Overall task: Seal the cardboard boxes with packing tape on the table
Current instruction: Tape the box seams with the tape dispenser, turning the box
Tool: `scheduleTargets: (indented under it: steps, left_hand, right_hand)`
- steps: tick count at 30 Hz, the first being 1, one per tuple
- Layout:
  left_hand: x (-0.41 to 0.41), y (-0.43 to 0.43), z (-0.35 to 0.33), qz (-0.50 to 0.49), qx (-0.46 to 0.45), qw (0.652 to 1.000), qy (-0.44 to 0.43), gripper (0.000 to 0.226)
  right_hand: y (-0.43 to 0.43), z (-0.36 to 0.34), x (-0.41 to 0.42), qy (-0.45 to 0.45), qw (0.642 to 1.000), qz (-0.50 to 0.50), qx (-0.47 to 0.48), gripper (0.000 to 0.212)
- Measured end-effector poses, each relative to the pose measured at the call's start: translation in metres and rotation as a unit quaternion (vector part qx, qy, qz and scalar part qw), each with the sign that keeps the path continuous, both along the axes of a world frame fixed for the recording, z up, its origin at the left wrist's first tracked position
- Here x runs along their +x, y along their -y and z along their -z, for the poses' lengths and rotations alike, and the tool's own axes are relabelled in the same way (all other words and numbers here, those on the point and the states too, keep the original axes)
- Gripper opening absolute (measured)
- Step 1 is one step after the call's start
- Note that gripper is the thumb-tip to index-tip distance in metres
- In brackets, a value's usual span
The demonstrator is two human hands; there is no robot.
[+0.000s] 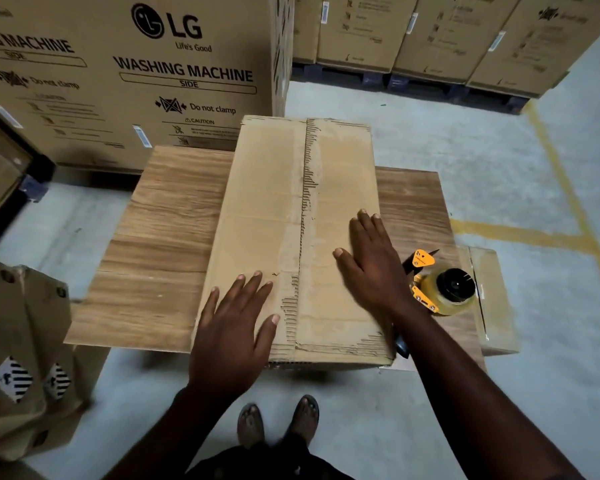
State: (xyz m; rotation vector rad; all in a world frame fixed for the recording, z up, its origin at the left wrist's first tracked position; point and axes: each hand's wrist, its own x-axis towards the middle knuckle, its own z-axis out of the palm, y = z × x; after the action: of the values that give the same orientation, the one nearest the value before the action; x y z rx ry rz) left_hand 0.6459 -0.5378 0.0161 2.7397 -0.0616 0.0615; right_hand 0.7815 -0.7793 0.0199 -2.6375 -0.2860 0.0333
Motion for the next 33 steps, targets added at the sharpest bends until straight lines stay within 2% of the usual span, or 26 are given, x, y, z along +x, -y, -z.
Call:
scheduleTargets:
  steps: [5,9,13,16,19,24,27,30,33]
  left_hand:
    - [0.016,-0.049,-0.006,0.032,-0.034,0.999,0.023,0.046]
    - [0.034,-0.113,-0.012,0.075,-0.043,0.996,0.028,0.042]
    - [0.050,-0.150,-0.015,0.049,-0.048,0.998,0.000,0.043]
    - [0.037,-0.122,-0.009,-0.025,-0.027,0.999,-0.005,0.050]
    - [0.003,-0.073,0.004,-0.073,0.019,0.997,-0.004,0.060]
    - [-0.012,-0.038,0.006,-0.156,-0.018,0.988,-0.014,0.055]
    - [-0.015,-0.036,-0.003,-0.139,-0.045,0.989,-0.003,0.053]
    - [-0.014,-0.041,-0.005,-0.142,-0.062,0.988,0.016,0.053]
    - [-0.013,-0.042,-0.004,-0.152,-0.092,0.984,-0.012,0.053]
  right_hand:
    - [-0.038,0.004,-0.025,0.006,0.996,0.078,0.044,0.070]
    - [-0.096,0.005,-0.060,-0.019,0.987,0.157,0.038,0.079]
    - [-0.141,0.001,-0.092,-0.040,0.992,0.119,-0.027,0.091]
    - [-0.142,-0.003,-0.093,-0.063,0.993,0.089,-0.045,0.093]
    - [-0.122,-0.002,-0.061,-0.065,0.994,0.042,-0.074,0.091]
    - [-0.060,-0.004,0.066,-0.063,0.988,0.055,-0.131,0.091]
    - [-0.027,-0.011,0.125,-0.085,0.981,0.082,-0.156,0.097]
    - [-0.014,-0.014,0.149,-0.096,0.978,0.075,-0.170,0.102]
    - [-0.012,-0.012,0.150,-0.081,0.980,0.077,-0.164,0.104]
